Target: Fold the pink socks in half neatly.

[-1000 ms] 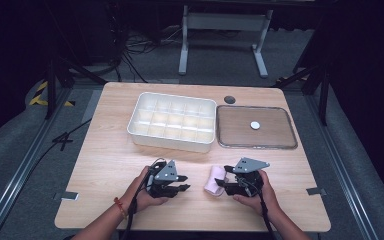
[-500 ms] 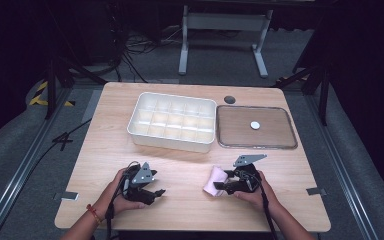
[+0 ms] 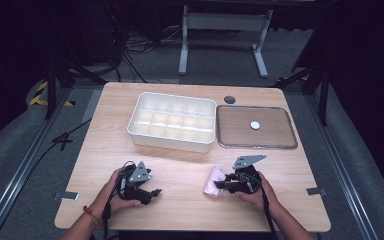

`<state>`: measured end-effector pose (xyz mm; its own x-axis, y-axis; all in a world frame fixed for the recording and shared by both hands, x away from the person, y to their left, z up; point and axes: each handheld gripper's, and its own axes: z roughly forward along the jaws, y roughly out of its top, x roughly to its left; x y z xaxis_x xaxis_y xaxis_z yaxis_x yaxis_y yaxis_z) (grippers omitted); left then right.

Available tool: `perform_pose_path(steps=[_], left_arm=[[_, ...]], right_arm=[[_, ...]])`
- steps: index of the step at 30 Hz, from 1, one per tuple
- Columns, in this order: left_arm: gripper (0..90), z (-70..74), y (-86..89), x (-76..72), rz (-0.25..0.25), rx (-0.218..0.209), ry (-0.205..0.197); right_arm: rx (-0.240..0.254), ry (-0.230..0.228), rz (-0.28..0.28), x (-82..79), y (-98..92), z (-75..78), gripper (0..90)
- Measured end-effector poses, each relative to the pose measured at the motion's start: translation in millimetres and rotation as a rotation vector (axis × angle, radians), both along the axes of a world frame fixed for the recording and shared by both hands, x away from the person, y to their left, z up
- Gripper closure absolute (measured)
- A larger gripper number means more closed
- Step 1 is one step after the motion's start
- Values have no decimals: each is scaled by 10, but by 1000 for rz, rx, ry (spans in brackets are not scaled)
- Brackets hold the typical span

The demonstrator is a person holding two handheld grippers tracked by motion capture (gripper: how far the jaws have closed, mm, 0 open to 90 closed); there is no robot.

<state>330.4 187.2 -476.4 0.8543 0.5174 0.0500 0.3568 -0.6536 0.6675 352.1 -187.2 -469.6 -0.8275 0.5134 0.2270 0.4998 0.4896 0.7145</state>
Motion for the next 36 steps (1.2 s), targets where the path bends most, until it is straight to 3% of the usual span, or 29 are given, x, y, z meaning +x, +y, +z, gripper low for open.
perform_pose_path(steps=[11,19,36], left_arm=[[191,-31,26,36,35,-33,49],[160,-64,26,38,49,-60,37],[144,-69,21,55,40,-63,43]], right_arm=[[-18,-82,29,-89,-3,72,709],[-19,-127,37,-163,-36,136,710],[-10,-194,5,-142,-152,258,712]])
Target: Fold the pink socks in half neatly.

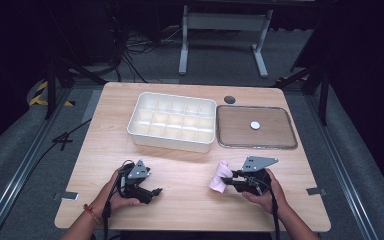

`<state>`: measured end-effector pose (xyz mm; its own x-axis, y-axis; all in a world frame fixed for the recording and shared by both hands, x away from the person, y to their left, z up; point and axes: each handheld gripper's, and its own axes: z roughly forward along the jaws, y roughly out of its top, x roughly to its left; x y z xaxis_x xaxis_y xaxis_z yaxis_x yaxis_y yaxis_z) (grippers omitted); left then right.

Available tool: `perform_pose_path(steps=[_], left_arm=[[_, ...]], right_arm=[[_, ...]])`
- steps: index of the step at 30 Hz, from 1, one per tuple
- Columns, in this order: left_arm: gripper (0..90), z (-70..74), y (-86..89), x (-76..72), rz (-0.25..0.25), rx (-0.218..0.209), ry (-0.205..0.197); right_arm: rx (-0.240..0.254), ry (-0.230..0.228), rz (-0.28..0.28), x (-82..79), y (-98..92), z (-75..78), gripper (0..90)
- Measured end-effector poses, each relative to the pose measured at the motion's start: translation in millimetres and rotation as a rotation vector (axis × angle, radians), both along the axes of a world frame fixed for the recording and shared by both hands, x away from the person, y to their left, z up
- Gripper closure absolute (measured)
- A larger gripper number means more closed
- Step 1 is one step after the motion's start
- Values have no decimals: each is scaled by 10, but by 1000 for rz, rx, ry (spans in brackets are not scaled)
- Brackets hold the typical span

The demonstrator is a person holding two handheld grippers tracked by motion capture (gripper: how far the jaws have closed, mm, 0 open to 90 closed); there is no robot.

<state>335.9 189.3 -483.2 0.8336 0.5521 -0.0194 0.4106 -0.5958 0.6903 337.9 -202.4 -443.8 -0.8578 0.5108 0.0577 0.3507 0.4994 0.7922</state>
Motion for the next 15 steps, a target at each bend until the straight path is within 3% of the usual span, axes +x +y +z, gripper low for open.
perform_pose_path(steps=[15], left_arm=[[145,2,13,-8,-13,6,-5]], right_arm=[[0,-36,-28,5,-75,74,712]])
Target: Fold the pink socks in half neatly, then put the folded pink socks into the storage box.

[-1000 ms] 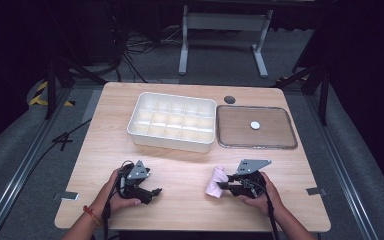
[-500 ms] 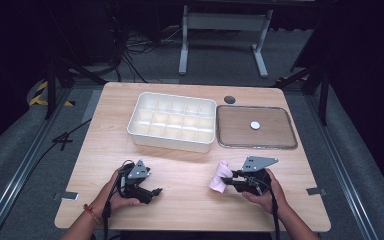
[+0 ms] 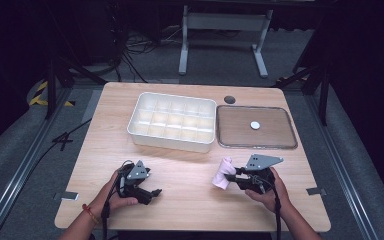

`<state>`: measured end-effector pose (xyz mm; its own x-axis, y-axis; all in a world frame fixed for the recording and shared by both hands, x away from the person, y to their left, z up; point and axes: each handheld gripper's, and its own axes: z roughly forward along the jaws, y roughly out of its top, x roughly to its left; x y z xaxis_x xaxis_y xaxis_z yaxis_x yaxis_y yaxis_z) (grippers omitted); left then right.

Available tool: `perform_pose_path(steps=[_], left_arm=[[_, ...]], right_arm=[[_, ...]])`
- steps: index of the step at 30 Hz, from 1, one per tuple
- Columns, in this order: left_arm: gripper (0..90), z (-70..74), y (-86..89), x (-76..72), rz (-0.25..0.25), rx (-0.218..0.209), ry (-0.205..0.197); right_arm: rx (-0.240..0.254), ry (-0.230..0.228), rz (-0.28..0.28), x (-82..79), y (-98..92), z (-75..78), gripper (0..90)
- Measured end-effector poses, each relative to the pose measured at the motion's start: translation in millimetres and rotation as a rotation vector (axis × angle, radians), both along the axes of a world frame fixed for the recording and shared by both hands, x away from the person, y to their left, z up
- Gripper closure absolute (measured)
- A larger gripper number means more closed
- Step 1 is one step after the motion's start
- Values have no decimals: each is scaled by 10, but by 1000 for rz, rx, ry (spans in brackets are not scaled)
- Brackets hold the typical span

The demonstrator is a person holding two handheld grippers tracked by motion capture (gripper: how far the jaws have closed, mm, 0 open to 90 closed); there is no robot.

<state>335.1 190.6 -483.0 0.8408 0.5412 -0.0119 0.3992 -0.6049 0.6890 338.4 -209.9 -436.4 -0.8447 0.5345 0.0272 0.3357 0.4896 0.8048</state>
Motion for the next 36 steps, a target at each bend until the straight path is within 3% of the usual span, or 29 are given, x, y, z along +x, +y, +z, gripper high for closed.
perform_pose_path(steps=[23,36], left_arm=[[131,0,3,1,-2,4,-1],[119,-4,-7,15,-8,2,4]], right_arm=[[16,-53,-26,31,-111,125,709],[46,-105,-54,141,-160,326,709]])
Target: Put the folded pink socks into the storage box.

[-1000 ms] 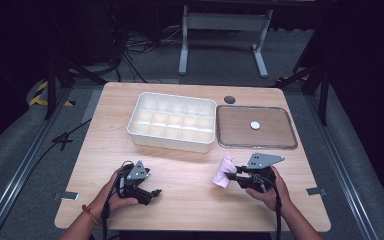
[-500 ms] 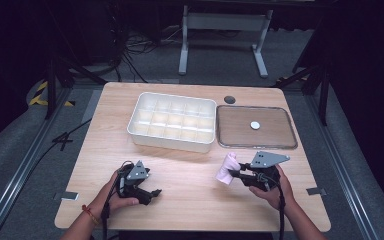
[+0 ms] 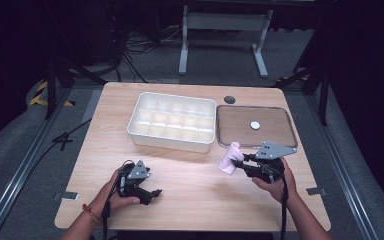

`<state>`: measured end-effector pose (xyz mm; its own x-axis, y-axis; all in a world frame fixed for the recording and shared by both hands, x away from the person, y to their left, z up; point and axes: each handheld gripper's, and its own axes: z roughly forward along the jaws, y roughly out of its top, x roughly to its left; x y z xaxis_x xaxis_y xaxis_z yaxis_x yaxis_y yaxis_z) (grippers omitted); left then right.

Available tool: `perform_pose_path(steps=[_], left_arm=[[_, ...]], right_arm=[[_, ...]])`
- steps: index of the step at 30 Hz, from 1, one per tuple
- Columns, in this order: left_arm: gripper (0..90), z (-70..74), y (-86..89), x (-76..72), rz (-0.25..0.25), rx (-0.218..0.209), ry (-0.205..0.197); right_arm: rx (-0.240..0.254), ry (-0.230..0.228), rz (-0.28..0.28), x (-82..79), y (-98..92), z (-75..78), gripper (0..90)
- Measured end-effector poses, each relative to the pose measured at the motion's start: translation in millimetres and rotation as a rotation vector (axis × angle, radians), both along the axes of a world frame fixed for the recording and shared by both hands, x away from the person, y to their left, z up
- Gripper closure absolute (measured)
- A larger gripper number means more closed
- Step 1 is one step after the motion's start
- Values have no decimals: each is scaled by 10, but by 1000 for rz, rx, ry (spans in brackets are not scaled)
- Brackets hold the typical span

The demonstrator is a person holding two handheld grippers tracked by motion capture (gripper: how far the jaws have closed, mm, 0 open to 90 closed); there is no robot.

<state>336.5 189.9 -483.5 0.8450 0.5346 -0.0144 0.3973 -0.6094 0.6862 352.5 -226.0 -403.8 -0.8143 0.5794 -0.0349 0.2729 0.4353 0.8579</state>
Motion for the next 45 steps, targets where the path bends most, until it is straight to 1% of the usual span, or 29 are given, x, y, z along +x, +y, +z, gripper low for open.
perform_pose_path(steps=[8,13,14,15,18,20,29,30,31,37,38,39,43,45], left_arm=[[118,0,-1,0,1,-1,1],[118,0,-1,0,0,-1,1],[118,0,-1,0,1,-1,1],[118,0,-1,0,1,-1,1],[118,0,-1,1,0,-1,0],[118,0,-1,0,1,0,1],[118,0,-1,0,0,0,0],[118,0,0,1,0,0,0],[118,0,-1,0,0,0,0],[118,0,0,0,1,0,0],[118,0,-1,-1,1,0,0],[118,0,-1,-1,2,-1,0],[118,0,0,-1,1,0,0],[118,0,-1,-1,2,0,0]], right_arm=[[0,-35,0,75,17,140,708],[-12,-59,-4,136,63,249,705],[-12,-59,-4,136,63,249,705],[-16,-71,-1,160,80,288,705],[-14,-75,-3,185,109,325,704],[-14,-78,6,201,130,340,704],[-26,-93,8,285,187,393,704],[-24,-87,7,296,191,406,704],[-27,-98,3,329,202,427,704],[-32,-97,-9,420,241,453,705],[-38,-103,-8,441,250,455,705],[-41,-96,-11,455,263,459,705],[-72,-104,-3,504,323,476,706],[-75,-106,-2,528,348,483,706]])
